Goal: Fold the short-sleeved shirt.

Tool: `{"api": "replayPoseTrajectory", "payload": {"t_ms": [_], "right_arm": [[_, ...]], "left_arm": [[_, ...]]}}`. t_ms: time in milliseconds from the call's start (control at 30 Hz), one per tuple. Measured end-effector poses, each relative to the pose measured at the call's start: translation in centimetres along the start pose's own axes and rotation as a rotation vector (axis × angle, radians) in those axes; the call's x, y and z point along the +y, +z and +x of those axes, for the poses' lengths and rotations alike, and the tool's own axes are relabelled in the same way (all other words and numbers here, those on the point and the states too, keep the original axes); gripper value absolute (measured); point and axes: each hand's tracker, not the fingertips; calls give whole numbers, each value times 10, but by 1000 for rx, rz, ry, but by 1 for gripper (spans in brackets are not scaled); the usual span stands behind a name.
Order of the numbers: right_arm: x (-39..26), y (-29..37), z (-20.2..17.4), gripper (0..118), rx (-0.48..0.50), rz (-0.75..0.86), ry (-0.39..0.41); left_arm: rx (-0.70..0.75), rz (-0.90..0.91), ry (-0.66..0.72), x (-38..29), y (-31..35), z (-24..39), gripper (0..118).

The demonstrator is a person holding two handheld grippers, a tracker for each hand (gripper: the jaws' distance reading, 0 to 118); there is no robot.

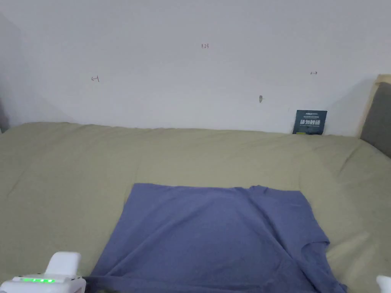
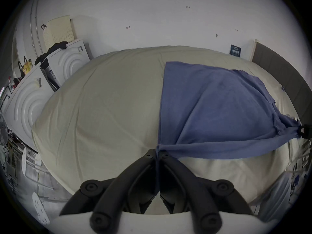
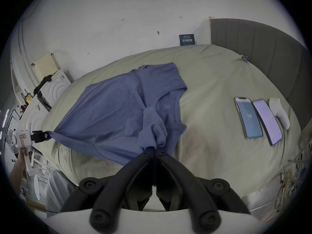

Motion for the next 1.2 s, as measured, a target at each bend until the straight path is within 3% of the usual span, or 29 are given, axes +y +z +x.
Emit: {"api": "replayPoseTrajectory", "payload": {"t_ms": [300,367,400,433,467,500,667,767,800,833,867,900,967,1067,1133,1200], "right_arm": [[-26,-5,10,3,5,-49,-26],[-21,-3,11,13,6,-61,-52],[-22,-3,10,36,-10,-57,-70],[-23,-3,8,86,-36,-49,-69],[-24,-1,8,115,-56,-38,-52],[-24,4,5,118,-57,-38,-50],[-25,9,12,118,-46,-25,-3],[-31,8,-3,116,-28,-8,48],[-33,9,-6,105,-19,12,68],[-34,9,-8,57,-25,18,87],[-36,7,-8,6,-43,18,98],[-31,25,-26,0,-75,63,99],[-30,32,-26,0,-34,32,80],[-31,41,-37,0,-57,42,90],[-31,48,-40,0,-51,34,105],[-31,32,-23,0,-36,15,82]], "left_arm": [[-35,-18,27,-33,13,-3,0],[-41,-21,35,-33,7,-4,0],[-60,-27,45,-33,5,-6,9],[-108,-28,57,-36,16,3,52],[-124,-40,88,-37,18,2,101],[-126,-42,93,-38,19,1,118],[-121,-15,118,-60,41,21,116],[-129,0,131,-37,63,20,111],[-125,20,124,-37,68,23,99],[-107,28,100,-42,58,15,60],[-81,32,75,-44,57,16,11],[-54,21,76,-46,52,17,0],[-83,15,85,-39,63,20,0],[-76,5,115,-36,73,24,0],[-118,8,155,-47,72,-5,0],[-118,3,154,-52,78,-19,0]]}}
